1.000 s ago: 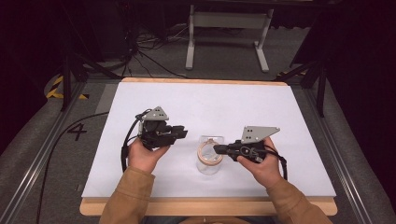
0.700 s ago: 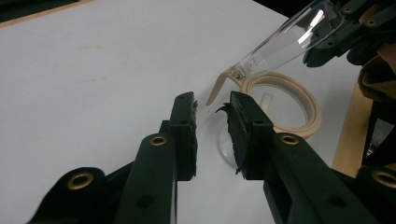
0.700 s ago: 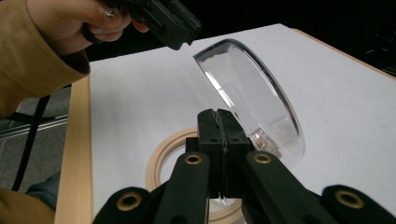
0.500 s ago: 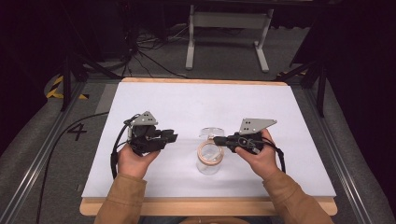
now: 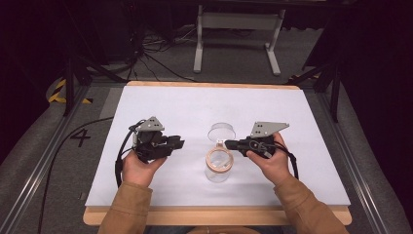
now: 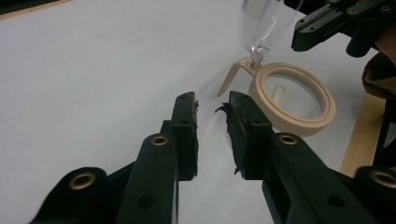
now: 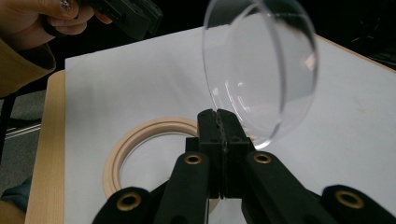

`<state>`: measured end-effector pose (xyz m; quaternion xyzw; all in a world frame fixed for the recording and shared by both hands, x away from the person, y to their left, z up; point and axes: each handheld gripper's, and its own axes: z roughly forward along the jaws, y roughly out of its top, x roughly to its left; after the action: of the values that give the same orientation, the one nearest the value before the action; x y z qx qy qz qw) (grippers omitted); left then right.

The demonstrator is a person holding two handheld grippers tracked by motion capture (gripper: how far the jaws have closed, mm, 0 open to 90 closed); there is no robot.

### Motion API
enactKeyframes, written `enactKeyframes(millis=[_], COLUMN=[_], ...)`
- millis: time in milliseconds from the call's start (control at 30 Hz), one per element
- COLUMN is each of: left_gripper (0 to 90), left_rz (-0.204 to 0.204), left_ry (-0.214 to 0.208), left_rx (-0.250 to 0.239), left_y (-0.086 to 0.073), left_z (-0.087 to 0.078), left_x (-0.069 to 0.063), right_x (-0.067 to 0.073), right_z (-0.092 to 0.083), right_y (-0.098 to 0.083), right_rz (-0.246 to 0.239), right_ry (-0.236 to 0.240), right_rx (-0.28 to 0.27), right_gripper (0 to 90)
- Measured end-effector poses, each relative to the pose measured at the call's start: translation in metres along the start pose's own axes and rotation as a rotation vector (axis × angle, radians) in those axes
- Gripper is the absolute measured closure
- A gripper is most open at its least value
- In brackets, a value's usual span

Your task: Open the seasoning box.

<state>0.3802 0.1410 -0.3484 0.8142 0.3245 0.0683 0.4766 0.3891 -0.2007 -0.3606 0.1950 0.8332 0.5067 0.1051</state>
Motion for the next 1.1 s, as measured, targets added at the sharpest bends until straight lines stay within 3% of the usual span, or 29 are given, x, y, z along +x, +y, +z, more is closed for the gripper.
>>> enactKeyframes(millis=[467,633,800,1100], left_gripper=[69.9,69.0,68.3,66.8], left_rz=[0.022,0.026,0.014,-0.013], left_ry=[-0.032,-0.037,-0.025,0.036], left_rx=[0.008,0.004,0.000,-0.005], left_y=[0.009,0.010,0.010,0.006], left_z=[0.003,0.002,0.000,0.000], left_x=[-0.001,0.000,0.004,0.017], right_x=[0.000,-0.011,-0.024,-0.045], right_z=[-0.031,-0.047,-0.062,-0.079], right_y=[0.006,0.007,0.003,-0.011], right_rz=[0.010,0.047,0.069,0.114], right_ry=[-0.012,-0.020,-0.069,-0.173], right_rx=[-0.023,0.001,0.025,0.070], right_gripper=[86.2,81.5,75.7,70.3])
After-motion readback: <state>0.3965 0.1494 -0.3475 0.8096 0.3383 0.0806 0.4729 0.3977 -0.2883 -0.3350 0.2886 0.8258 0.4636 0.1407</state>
